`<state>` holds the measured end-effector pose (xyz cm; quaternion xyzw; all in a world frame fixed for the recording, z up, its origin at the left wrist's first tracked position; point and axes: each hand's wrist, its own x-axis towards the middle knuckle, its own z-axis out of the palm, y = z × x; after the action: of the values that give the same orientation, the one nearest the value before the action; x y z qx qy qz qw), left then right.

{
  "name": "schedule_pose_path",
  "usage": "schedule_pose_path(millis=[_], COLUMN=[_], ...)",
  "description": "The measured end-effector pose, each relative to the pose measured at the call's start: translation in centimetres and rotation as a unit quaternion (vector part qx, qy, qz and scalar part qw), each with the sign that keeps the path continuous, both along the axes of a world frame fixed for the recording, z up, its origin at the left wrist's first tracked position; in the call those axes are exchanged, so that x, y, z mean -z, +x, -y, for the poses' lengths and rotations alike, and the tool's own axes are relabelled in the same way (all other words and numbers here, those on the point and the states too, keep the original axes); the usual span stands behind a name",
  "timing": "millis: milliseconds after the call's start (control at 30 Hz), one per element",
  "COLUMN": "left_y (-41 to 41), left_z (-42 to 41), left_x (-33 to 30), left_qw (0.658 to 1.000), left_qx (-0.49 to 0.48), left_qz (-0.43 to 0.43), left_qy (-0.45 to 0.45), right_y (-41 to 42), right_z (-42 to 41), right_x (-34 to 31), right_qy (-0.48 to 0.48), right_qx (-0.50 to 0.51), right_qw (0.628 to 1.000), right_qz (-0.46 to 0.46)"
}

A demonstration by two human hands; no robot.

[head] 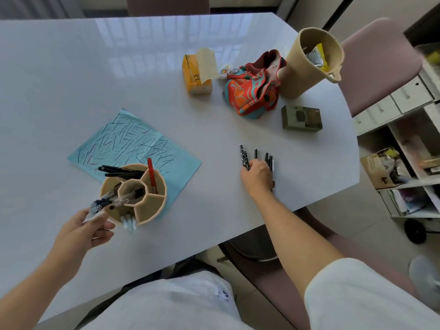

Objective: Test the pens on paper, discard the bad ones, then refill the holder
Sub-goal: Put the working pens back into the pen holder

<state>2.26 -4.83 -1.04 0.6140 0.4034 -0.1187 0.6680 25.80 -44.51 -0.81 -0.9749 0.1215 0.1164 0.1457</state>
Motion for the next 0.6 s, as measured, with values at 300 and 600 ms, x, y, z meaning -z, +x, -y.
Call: schedule_pose_path(millis=[300,600], left_y=[1.1,1.5], left_z=[2.0,1.7], left_x=[-2.6,-3.9], left_qw=[1.0,1.0], left_qx=[-0.012,-0.02], left_qz=[-0.009,-0.006], left_qy=[0.004,0.021], right_y=[-0.1,-4.9], right_z=[-3.3,-10.2], right_x=[0.6,-3.8], right_qy=[-0.08,0.401], right_qx=[-0.086,0.012], right_qw=[0.986,0.912], right_qz=[-0.116,-0.082])
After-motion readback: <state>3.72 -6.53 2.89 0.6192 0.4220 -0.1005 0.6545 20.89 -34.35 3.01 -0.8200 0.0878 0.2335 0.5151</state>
